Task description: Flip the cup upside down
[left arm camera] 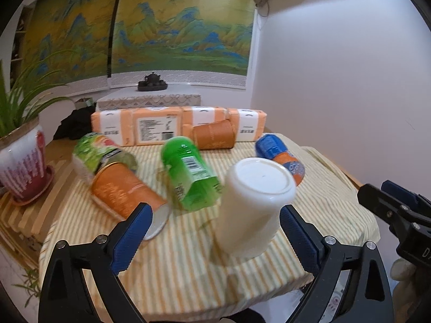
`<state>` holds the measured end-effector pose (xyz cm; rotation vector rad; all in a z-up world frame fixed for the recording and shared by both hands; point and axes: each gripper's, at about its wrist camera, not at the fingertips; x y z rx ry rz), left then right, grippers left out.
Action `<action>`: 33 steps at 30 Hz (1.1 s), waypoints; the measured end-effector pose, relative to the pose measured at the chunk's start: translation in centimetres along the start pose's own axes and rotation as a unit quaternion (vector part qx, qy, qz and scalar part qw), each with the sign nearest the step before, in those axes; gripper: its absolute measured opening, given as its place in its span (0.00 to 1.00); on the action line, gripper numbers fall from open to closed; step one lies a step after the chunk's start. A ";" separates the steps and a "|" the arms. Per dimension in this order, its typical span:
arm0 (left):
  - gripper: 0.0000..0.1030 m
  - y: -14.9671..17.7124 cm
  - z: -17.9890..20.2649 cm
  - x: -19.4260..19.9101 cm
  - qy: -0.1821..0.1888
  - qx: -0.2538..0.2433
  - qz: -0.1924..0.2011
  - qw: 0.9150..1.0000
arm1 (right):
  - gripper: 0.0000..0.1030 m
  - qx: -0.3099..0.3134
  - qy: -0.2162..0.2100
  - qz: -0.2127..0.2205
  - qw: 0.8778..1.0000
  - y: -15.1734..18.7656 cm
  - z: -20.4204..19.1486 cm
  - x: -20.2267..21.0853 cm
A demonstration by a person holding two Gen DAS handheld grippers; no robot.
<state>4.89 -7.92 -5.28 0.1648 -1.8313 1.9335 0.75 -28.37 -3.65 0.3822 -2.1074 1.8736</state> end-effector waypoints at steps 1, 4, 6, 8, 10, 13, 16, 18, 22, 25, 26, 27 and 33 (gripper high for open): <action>0.94 0.0 -0.4 0.4 -0.005 0.002 0.001 1.000 | 0.76 0.002 -0.003 0.003 1.000 0.0 -0.3 0.1; 0.95 -0.1 -1.6 1.8 -0.020 0.010 0.004 1.000 | 0.83 0.011 -0.017 0.018 1.000 -0.2 -1.4 0.4; 0.95 -0.3 -2.4 2.8 -0.031 0.012 0.006 0.999 | 0.83 0.015 -0.025 0.022 0.999 -0.3 -2.0 0.6; 0.95 -0.6 -3.1 3.9 -0.043 0.013 0.011 0.999 | 0.84 0.018 -0.035 0.028 0.999 -0.4 -2.7 0.8; 0.96 -0.9 -3.6 5.2 -0.055 0.012 0.020 0.998 | 0.86 0.021 -0.042 0.032 0.998 -0.4 -3.2 0.9; 1.00 -1.3 -3.9 7.0 -0.073 0.006 0.036 0.997 | 0.90 0.023 -0.050 0.038 0.998 -0.4 -3.8 1.1; 1.00 -1.7 -3.8 8.8 -0.089 0.001 0.053 0.995 | 0.91 0.028 -0.059 0.041 0.997 -0.4 -4.5 1.4; 1.00 -1.9 -3.6 9.6 -0.094 -0.003 0.061 0.994 | 0.93 0.033 -0.062 0.044 0.997 -0.4 -4.9 1.7; 1.00 -2.1 -3.5 11.4 -0.105 0.000 0.077 0.991 | 0.93 0.037 -0.061 0.053 0.996 -0.4 -5.4 2.1; 1.00 -2.1 -3.7 12.4 -0.109 0.010 0.083 0.991 | 0.93 0.037 -0.060 0.059 0.996 -0.5 -5.6 2.7; 1.00 -2.1 -3.9 12.6 -0.109 0.016 0.084 0.990 | 0.93 0.037 -0.058 0.062 0.996 -0.5 -5.6 2.9; 1.00 -2.1 -4.1 12.8 -0.110 0.021 0.084 0.990 | 0.93 0.036 -0.057 0.064 0.996 -0.5 -5.6 3.0; 1.00 -1.9 -4.5 13.3 -0.113 0.031 0.084 0.990 | 0.94 0.038 -0.047 0.076 0.995 -0.6 -5.6 4.1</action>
Point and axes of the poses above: each gripper's, at about its wrist camera, not at the fingertips, and x roughly against the way its jaws point, z to its right, y to its underside, and after that the axes turned 6 degrees about z, right-handed
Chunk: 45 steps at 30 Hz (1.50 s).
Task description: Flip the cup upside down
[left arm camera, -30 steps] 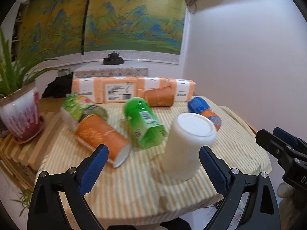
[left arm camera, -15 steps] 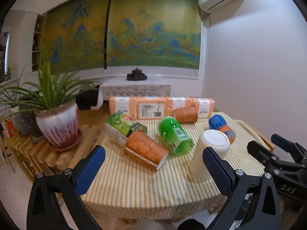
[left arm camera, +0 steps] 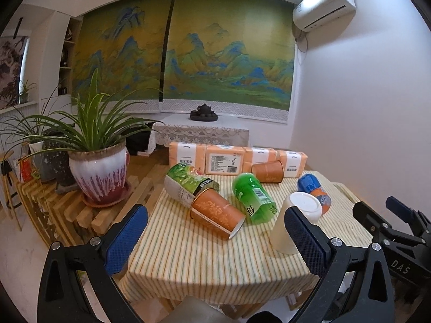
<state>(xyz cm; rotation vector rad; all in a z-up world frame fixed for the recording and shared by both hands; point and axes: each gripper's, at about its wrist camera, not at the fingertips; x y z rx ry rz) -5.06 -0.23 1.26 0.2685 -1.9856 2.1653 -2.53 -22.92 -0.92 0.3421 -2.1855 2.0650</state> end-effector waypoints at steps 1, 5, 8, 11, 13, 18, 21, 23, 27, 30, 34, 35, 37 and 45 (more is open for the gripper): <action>1.00 0.0 -0.1 0.0 0.000 0.000 0.000 1.000 | 0.94 0.001 0.002 0.002 1.000 0.0 0.1 0.2; 1.00 -0.1 0.0 0.4 0.000 -0.003 0.006 1.000 | 0.94 0.000 0.006 0.005 1.000 -0.1 0.1 0.6; 1.00 -0.2 0.2 0.7 0.000 -0.004 0.009 1.000 | 0.94 0.001 0.005 0.004 1.000 -0.1 0.0 0.7; 1.00 -0.3 0.3 0.8 0.001 -0.005 0.010 1.000 | 0.94 0.003 0.006 0.005 1.000 -0.1 0.0 0.8; 1.00 -0.3 0.4 0.8 0.001 -0.007 0.011 1.000 | 0.94 0.001 0.005 0.006 1.000 -0.1 0.1 0.9; 1.00 -0.3 0.4 0.8 0.002 -0.008 0.011 1.000 | 0.94 0.000 0.009 0.009 1.000 -0.1 0.2 1.2; 1.00 -0.4 0.5 0.8 0.002 -0.009 0.012 1.000 | 0.94 0.001 0.009 0.009 1.000 -0.1 0.2 1.1; 1.00 -0.5 0.6 0.8 0.002 -0.010 0.012 1.000 | 0.94 0.001 0.010 0.010 1.000 -0.1 0.3 1.2; 1.00 -0.5 0.6 0.8 0.002 -0.010 0.012 1.000 | 0.94 0.001 0.010 0.009 1.000 -0.2 0.2 1.1; 1.00 -0.5 0.7 0.8 0.003 -0.009 0.013 1.000 | 0.94 0.000 0.010 0.009 1.000 -0.2 0.5 1.1; 1.00 -0.6 0.9 0.7 0.004 -0.011 0.014 1.000 | 0.94 0.000 0.010 0.009 1.000 -0.2 0.5 1.1; 1.00 -0.6 0.9 0.7 0.004 -0.012 0.013 1.000 | 0.94 0.000 0.010 0.010 1.000 -0.2 0.5 1.1; 1.00 -0.6 0.9 0.6 0.005 -0.011 0.013 1.000 | 0.94 0.000 0.010 0.009 1.000 -0.3 0.5 1.1; 1.00 -0.7 0.9 0.6 0.006 -0.012 0.014 1.000 | 0.94 -0.003 0.011 0.009 1.000 -0.3 0.8 1.1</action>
Point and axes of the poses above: each gripper's, at about its wrist camera, not at the fingertips, and x roughly against the way its jaws point, z to its right, y to its underside, and after that the axes turned 6 degrees about z, right-handed
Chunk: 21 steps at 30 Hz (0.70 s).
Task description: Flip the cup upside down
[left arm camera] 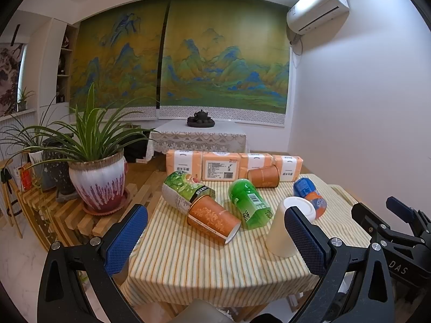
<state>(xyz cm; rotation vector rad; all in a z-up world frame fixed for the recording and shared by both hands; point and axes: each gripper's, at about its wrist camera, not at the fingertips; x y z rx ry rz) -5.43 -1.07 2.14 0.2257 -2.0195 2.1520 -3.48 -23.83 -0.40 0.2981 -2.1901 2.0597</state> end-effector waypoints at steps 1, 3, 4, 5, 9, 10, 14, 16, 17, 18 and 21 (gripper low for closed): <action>1.00 0.0 0.0 0.0 0.001 0.000 0.000 1.000 | 0.94 0.000 0.000 0.000 1.000 0.0 0.0 0.0; 1.00 0.0 0.1 0.0 0.001 -0.001 0.000 1.000 | 0.94 0.001 0.001 0.000 1.000 0.0 0.0 0.0; 1.00 -0.1 0.1 0.0 0.001 -0.002 0.000 1.000 | 0.94 0.001 0.000 0.000 1.000 0.0 0.0 0.0; 1.00 -0.1 0.1 0.0 0.001 -0.002 0.000 1.000 | 0.94 0.000 0.000 0.000 1.000 0.0 0.0 0.0; 1.00 -0.1 0.1 0.0 0.001 -0.002 0.001 1.000 | 0.94 0.000 0.001 0.000 1.000 0.0 0.0 0.0; 1.00 -0.1 0.1 -0.1 0.002 -0.002 0.000 1.000 | 0.94 0.000 0.001 0.000 1.000 0.0 0.1 0.0; 1.00 -0.1 0.2 0.0 0.001 -0.002 0.001 1.000 | 0.94 0.000 0.002 -0.001 1.000 0.1 0.3 -0.1; 1.00 -0.1 0.2 0.0 0.002 -0.002 0.000 1.000 | 0.94 0.000 0.002 -0.002 1.000 0.1 0.4 -0.1; 1.00 -0.1 0.1 0.0 0.002 -0.002 0.000 1.000 | 0.94 0.000 0.002 -0.002 1.000 0.2 0.5 -0.1; 1.00 -0.1 0.2 0.0 0.002 -0.002 0.000 1.000 | 0.94 0.000 0.002 -0.001 1.000 0.1 0.2 -0.1; 1.00 -0.1 0.2 0.0 0.003 -0.002 0.000 1.000 | 0.94 0.000 0.003 -0.002 1.000 0.1 0.2 -0.2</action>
Point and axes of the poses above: each gripper's, at about its wrist camera, not at the fingertips, and x roughly against the way its jaws point, z to its right, y to its underside, and after that the axes turned 6 degrees about z, right-handed
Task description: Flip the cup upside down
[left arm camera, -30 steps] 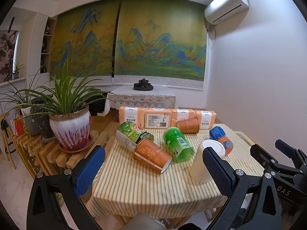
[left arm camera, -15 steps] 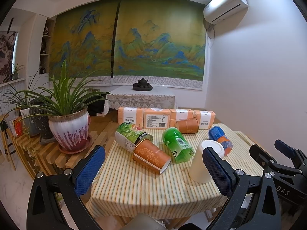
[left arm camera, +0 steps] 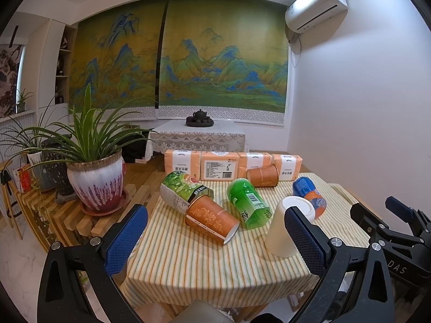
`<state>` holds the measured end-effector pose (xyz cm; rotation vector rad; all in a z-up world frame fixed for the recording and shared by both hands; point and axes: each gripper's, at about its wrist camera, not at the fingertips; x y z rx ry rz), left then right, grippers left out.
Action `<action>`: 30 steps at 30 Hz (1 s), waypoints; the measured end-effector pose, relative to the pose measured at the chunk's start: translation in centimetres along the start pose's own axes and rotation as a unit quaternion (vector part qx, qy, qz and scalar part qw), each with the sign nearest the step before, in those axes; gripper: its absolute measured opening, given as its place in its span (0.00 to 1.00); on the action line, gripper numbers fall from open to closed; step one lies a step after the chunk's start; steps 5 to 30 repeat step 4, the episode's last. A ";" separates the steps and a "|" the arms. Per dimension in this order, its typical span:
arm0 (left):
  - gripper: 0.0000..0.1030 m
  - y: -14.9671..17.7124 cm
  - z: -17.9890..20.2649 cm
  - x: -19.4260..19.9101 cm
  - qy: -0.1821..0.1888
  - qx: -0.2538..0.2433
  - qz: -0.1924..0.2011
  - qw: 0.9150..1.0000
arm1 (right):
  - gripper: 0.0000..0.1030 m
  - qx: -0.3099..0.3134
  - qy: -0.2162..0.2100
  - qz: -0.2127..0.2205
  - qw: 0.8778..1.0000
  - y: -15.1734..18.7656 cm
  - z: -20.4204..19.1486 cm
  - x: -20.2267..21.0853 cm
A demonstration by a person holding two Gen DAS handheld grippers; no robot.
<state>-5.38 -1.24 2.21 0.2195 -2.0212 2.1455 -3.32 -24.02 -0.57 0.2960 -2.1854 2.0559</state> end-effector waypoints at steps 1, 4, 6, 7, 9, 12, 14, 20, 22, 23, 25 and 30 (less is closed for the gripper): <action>1.00 0.0 0.0 0.0 0.000 0.000 0.000 1.000 | 0.94 0.000 0.000 0.000 1.000 0.0 0.1 0.0; 1.00 0.1 0.1 -0.1 -0.002 -0.005 0.004 1.000 | 0.94 -0.002 0.001 -0.002 1.000 0.2 0.1 -0.2; 1.00 0.1 0.1 -0.1 -0.002 -0.005 0.004 1.000 | 0.94 -0.002 0.001 -0.002 1.000 0.2 0.1 -0.2; 1.00 0.1 0.1 -0.1 -0.002 -0.005 0.004 1.000 | 0.94 -0.002 0.001 -0.002 1.000 0.2 0.1 -0.2; 1.00 0.1 0.1 -0.1 -0.002 -0.005 0.004 1.000 | 0.94 -0.002 0.001 -0.002 1.000 0.2 0.1 -0.2; 1.00 0.1 0.1 -0.1 -0.002 -0.005 0.004 1.000 | 0.94 -0.002 0.001 -0.002 1.000 0.2 0.1 -0.2; 1.00 0.1 0.1 -0.1 -0.002 -0.005 0.004 1.000 | 0.94 -0.002 0.001 -0.002 1.000 0.2 0.1 -0.2; 1.00 0.1 0.1 -0.1 -0.002 -0.005 0.004 1.000 | 0.94 -0.002 0.001 -0.002 1.000 0.2 0.1 -0.2; 1.00 0.1 0.1 -0.1 -0.002 -0.005 0.004 1.000 | 0.94 -0.002 0.001 -0.002 1.000 0.2 0.1 -0.2; 1.00 0.1 0.1 -0.1 -0.002 -0.005 0.004 1.000 | 0.94 -0.002 0.001 -0.002 1.000 0.2 0.1 -0.2; 1.00 0.1 0.1 -0.1 -0.002 -0.005 0.004 1.000 | 0.94 -0.002 0.001 -0.002 1.000 0.2 0.1 -0.2; 1.00 0.1 0.1 -0.1 -0.002 -0.005 0.004 1.000 | 0.94 -0.002 0.001 -0.002 1.000 0.2 0.1 -0.2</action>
Point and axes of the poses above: each gripper's, at about its wrist camera, not at the fingertips, and x roughly against the way its jaws point, z to its right, y to its underside, and after that the axes turned 6 degrees about z, right-handed
